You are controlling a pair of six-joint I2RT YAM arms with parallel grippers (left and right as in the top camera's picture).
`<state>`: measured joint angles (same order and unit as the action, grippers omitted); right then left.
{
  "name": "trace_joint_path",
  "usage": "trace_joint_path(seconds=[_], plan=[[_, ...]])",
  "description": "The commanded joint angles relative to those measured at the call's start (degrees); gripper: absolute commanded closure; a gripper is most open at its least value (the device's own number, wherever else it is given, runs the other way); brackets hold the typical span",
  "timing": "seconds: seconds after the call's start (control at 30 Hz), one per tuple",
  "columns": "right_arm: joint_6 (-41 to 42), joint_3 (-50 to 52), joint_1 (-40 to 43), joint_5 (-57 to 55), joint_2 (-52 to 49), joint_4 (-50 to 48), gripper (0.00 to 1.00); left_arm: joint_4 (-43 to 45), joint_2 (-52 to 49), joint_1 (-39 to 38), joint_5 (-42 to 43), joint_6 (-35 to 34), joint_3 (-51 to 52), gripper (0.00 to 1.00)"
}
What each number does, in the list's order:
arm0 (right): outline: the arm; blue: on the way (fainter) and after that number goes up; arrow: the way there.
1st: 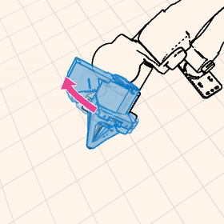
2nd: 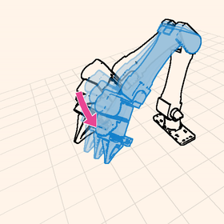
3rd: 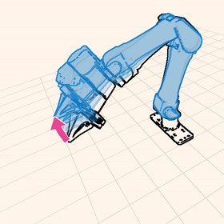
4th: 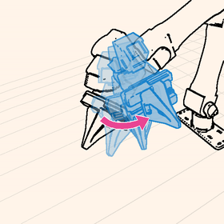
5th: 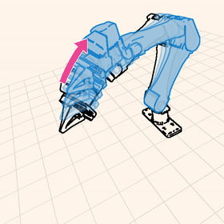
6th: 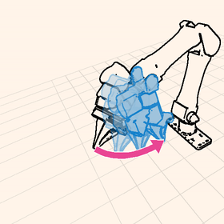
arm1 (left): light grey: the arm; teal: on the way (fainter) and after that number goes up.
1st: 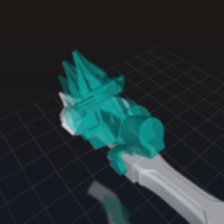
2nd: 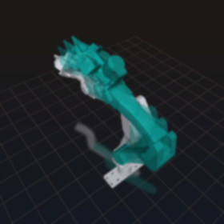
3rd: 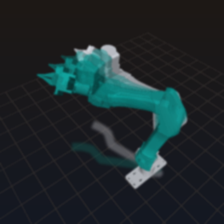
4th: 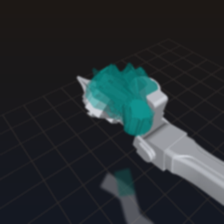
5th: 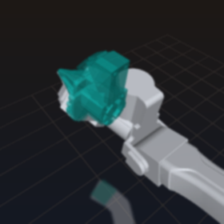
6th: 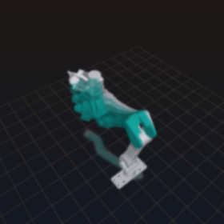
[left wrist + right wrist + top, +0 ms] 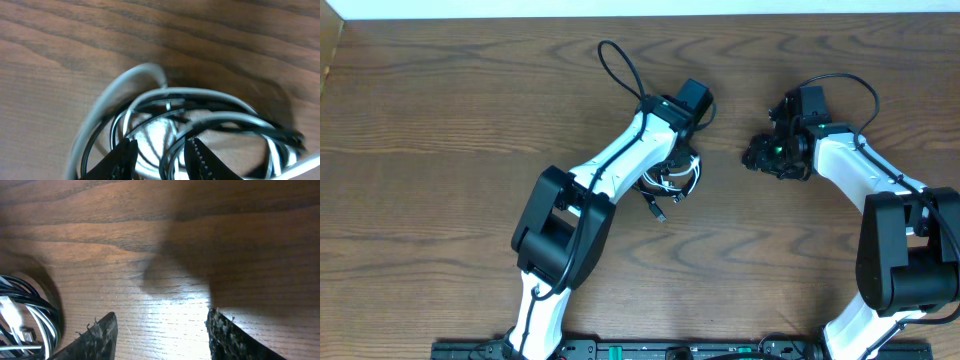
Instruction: Untangle cables
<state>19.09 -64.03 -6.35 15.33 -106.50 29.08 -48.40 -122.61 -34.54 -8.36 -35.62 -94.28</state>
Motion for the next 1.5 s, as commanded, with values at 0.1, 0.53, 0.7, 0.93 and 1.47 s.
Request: trace_joint_path(seconds=[0.1,0.53,0.7,0.93,1.47], plan=[[0.1,0.3,-0.5,-0.4,-0.5,-0.1,0.47,1.0,-2.6,-0.1,1.4,3.0,0.4,0.63],[0.1,0.3,-0.5,-0.4,-0.5,0.0,0.49,0.5,-2.8,-0.4,1.7,3.0,0.7,0.63],[0.1,0.3,-0.5,-0.4,-0.5,0.0,0.50,-0.8,-2.8,-0.4,5.6,11.1,0.7,0.78],[0.1,0.3,-0.5,0.9,-0.5,0.0,0.49,-0.5,-2.8,-0.4,9.3,14.4,0.7,0.69],[-4.0,0.4,-1.2,7.8,-0.5,-0.4,0.51,5.9,-2.8,-0.4,12.2,16.2,6.4,0.92]])
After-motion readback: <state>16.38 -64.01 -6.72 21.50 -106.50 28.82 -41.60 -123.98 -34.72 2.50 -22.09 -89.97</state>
